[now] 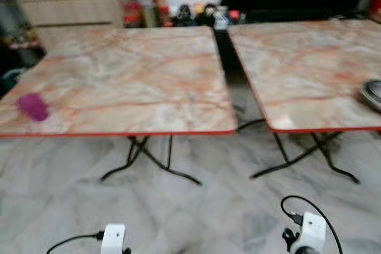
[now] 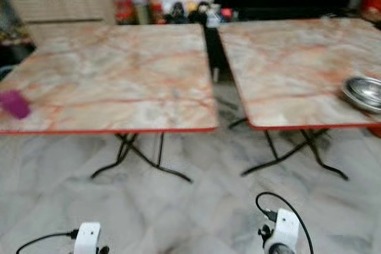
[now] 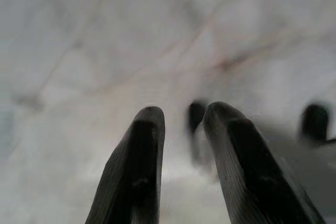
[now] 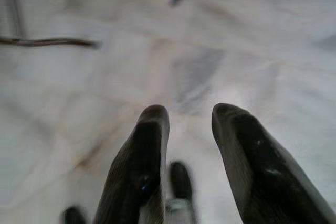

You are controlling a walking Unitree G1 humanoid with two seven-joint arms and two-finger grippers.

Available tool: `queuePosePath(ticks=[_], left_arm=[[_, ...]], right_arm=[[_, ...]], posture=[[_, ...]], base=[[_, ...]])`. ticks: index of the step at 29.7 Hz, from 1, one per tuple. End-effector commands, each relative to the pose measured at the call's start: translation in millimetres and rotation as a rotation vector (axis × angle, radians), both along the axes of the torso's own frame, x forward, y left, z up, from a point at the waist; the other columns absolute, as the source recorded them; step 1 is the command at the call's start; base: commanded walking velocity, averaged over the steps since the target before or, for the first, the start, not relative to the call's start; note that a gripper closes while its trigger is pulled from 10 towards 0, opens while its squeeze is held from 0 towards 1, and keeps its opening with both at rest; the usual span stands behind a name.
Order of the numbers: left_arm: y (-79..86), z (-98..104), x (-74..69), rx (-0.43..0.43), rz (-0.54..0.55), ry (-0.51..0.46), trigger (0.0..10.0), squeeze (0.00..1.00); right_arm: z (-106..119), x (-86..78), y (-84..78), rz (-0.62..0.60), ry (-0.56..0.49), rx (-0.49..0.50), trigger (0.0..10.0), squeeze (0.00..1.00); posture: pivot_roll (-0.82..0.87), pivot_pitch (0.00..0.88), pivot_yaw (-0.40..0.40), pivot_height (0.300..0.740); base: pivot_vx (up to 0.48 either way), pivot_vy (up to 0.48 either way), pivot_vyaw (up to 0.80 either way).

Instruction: Setting the table

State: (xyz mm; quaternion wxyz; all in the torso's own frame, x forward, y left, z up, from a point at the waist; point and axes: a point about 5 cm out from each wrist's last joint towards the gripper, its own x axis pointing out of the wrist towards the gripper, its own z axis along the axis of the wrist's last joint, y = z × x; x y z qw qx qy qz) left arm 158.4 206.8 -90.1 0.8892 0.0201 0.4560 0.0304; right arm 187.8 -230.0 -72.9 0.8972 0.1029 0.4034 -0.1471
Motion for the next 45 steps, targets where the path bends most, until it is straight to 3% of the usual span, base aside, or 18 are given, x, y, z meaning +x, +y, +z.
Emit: queuePosePath(ticks=[1,14,34,45], left_arm=[[-3.5,1.4,4.9,-0.003,-0.022,-0.009,10.0,0.0],[-3.3,0.8,3.3,0.002,-0.029,-0.004,10.0,0.0],[-5.1,3.4,9.4,-0.016,-0.028,-0.028,10.0,0.0],[-5.6,3.8,11.0,-0.014,-0.034,-0.025,10.0,0.0]], right_arm=[[1.0,-2.5,-7.7,-0.014,-0.005,-0.016,10.0,0.0],[1.5,-2.2,-7.4,-0.014,-0.019,-0.018,10.0,0.0],[6.9,6.0,-9.8,-0.048,-0.066,-0.016,10.0,0.0],[5.6,5.1,-7.2,-0.04,-0.055,-0.02,10.0,0.0]], posture=[[0.04,0.0,0.007,0.736],[0.04,0.0,0.007,0.736],[0.05,0.0,0.005,0.736],[0.04,0.0,0.007,0.736]], base=[[0.0,0.48,0.0],[0.0,0.48,0.0],[0.0,0.0,0.0],[0.423,0.0,0.31]])
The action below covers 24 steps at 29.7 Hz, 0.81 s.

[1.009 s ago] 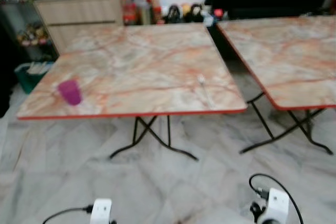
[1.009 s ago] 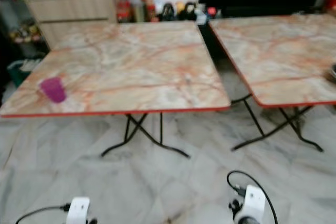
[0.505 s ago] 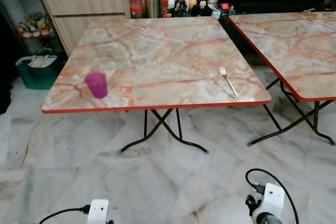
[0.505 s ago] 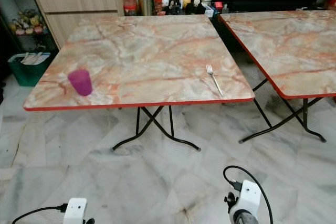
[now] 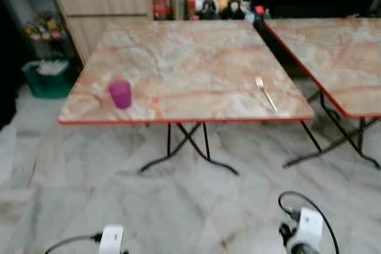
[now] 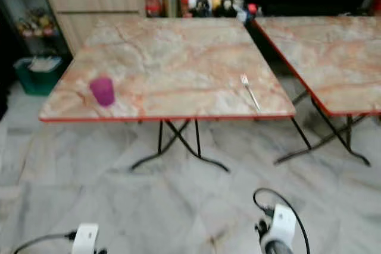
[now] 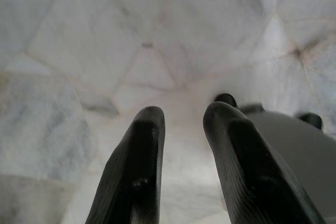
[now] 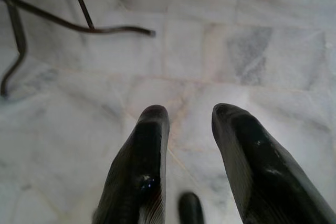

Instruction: Setting the table

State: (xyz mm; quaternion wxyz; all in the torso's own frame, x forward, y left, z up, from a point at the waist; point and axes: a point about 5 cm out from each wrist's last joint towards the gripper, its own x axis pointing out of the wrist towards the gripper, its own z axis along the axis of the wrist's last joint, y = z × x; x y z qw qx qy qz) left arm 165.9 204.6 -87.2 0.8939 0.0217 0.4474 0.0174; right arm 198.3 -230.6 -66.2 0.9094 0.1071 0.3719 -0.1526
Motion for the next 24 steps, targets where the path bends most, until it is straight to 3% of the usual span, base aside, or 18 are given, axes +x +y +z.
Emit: queuePosePath(ticks=[1,5,10,18,24], left_arm=[[-3.3,0.9,3.5,-0.006,-0.01,-0.006,10.0,0.0],[-3.3,1.0,3.6,-0.006,-0.013,-0.005,10.0,0.0],[-3.1,0.9,3.4,-0.008,-0.017,-0.004,10.0,0.0],[-3.0,1.0,3.5,-0.006,-0.022,-0.003,10.0,0.0],[-2.9,0.8,3.0,-0.001,-0.024,-0.003,10.0,0.0]], right_arm=[[-1.1,-5.2,-6.5,-0.021,0.011,-0.012,10.0,0.0],[-0.6,-4.6,-6.4,-0.007,0.008,-0.018,10.0,0.0],[-0.7,-4.5,-5.9,-0.003,0.007,-0.018,10.0,0.0],[-1.0,-5.1,-5.7,-0.025,0.003,-0.008,10.0,0.0],[-1.4,-5.6,-5.6,-0.023,0.004,-0.007,10.0,0.0]], posture=[[0.05,0.0,0.008,0.736],[0.05,0.0,0.008,0.736],[0.05,0.0,0.008,0.736],[0.05,0.0,0.008,0.736],[0.05,0.0,0.007,0.736]], base=[[0.428,0.0,0.0],[0.43,0.0,0.0],[0.428,0.0,0.64],[0.427,0.0,0.0],[0.085,0.0,0.0]])
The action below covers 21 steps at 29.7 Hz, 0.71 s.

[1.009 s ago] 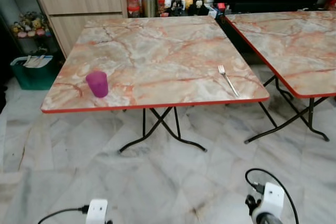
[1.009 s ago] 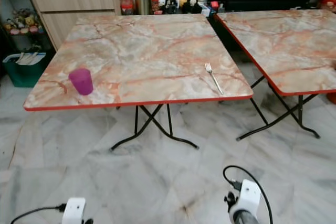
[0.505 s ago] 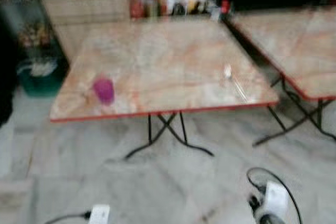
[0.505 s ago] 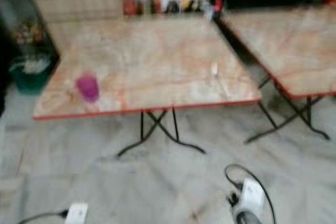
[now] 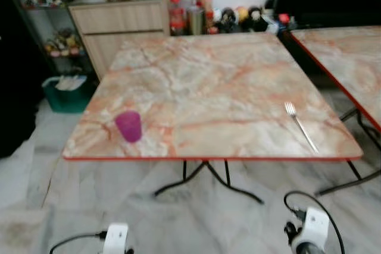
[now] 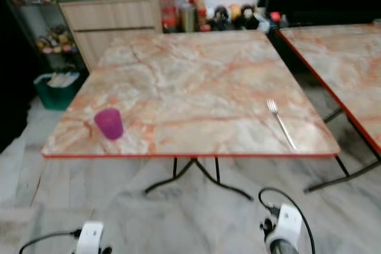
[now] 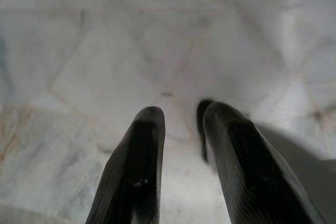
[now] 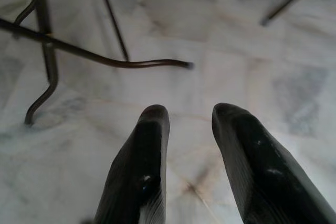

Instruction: Setting the table

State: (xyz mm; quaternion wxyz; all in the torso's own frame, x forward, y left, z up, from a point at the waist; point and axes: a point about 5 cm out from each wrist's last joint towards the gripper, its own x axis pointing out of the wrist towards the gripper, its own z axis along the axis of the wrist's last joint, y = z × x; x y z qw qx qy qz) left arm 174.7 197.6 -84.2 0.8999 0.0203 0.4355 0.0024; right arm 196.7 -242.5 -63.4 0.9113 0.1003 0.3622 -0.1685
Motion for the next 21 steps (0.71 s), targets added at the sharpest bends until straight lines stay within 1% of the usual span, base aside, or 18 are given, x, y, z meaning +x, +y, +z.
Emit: queuePosePath(ticks=[1,8,12,16,19,21], left_arm=[[3.9,-2.3,-5.9,0.014,0.002,0.022,10.0,0.0],[3.4,-2.6,-6.4,0.011,0.003,0.023,10.0,0.0],[3.0,-2.5,-6.2,0.006,0.004,0.022,10.0,0.0],[2.7,-2.4,-5.7,0.005,0.001,0.024,10.0,0.0],[2.4,-2.4,-5.2,0.003,-0.001,0.028,10.0,0.0],[2.4,-2.4,-5.2,0.003,-0.001,0.028,10.0,0.0]], right_arm=[[-4.3,-4.4,6.1,0.001,0.018,0.021,10.0,0.0],[-4.2,-4.9,5.5,0.005,0.017,0.016,10.0,0.0],[-2.7,-2.9,4.9,0.049,0.012,-0.004,10.0,0.0],[-0.3,0.4,4.4,0.122,0.011,-0.048,10.0,0.0],[2.5,3.5,4.2,0.153,-0.013,-0.07,10.0,0.0],[2.5,3.5,4.2,0.153,-0.013,-0.07,10.0,0.0]], posture=[[0.04,0.0,0.006,0.736],[0.04,0.0,0.004,0.736],[0.04,0.0,0.002,0.736],[0.03,0.0,0.004,0.736],[0.02,0.0,0.006,0.736],[0.02,0.0,0.006,0.736]], base=[[0.0,0.0,0.0],[0.0,0.0,0.0],[0.0,0.0,0.0],[0.0,0.0,0.0],[0.0,0.0,0.0],[0.0,0.0,0.0]])
